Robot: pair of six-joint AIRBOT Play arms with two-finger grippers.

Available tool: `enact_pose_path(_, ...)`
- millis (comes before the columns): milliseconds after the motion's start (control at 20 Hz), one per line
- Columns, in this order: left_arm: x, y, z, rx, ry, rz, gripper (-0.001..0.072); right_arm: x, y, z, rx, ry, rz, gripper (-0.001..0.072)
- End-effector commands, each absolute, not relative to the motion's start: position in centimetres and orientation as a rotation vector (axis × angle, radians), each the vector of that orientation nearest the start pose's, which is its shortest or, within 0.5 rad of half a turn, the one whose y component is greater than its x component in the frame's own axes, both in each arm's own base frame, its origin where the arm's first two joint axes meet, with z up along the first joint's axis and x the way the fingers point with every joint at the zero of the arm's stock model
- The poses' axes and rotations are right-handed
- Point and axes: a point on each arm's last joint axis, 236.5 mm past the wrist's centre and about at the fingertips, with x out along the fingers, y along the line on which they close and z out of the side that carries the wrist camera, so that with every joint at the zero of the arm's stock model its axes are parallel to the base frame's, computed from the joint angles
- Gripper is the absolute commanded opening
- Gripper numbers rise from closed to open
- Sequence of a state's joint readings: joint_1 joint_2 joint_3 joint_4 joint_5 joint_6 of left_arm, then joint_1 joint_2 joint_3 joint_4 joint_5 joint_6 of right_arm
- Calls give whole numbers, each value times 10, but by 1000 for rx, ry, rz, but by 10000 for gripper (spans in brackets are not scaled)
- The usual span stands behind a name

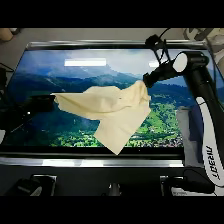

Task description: Fold the shirts.

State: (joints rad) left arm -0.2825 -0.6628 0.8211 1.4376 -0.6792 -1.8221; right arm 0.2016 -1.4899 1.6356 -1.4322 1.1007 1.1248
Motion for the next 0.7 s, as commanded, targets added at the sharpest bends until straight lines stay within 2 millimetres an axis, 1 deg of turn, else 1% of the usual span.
enact_pose_path(0,335,-117,145,-309,608,-245,24,463,137,62,-339,1078,568,534)
enact_pose_path(50,335,-117,145,-309,607,-245,24,455,127,58,-349,1116,576,534)
enact_pose_path(100,335,-117,146,-310,607,-245,24,448,112,53,-315,1170,569,534)
enact_pose_path(150,335,-117,146,-310,607,-245,24,438,98,47,-247,1230,570,531)
enact_pose_path(200,335,-117,146,-310,607,-245,24,426,86,36,-178,1286,582,525)
enact_pose_path(250,335,-117,146,-310,606,-245,24,407,78,20,-103,1361,603,516)
enact_pose_path(300,335,-117,146,-310,606,-245,24,383,76,0,-22,1445,642,503)
enact_pose_path(350,335,-117,146,-311,606,-245,24,361,80,-18,61,1514,671,503)
enact_pose_path(400,335,-117,146,-311,606,-245,24,344,92,-36,149,1554,698,503)
enact_pose_path(500,335,-117,146,-311,606,-245,24,329,126,-60,293,1542,736,514)
enact_pose_path(550,335,-117,146,-311,606,-245,24,323,137,-73,321,1542,732,514)
enact_pose_path(650,335,-117,146,-311,606,-245,24,313,148,-93,326,1556,697,513)
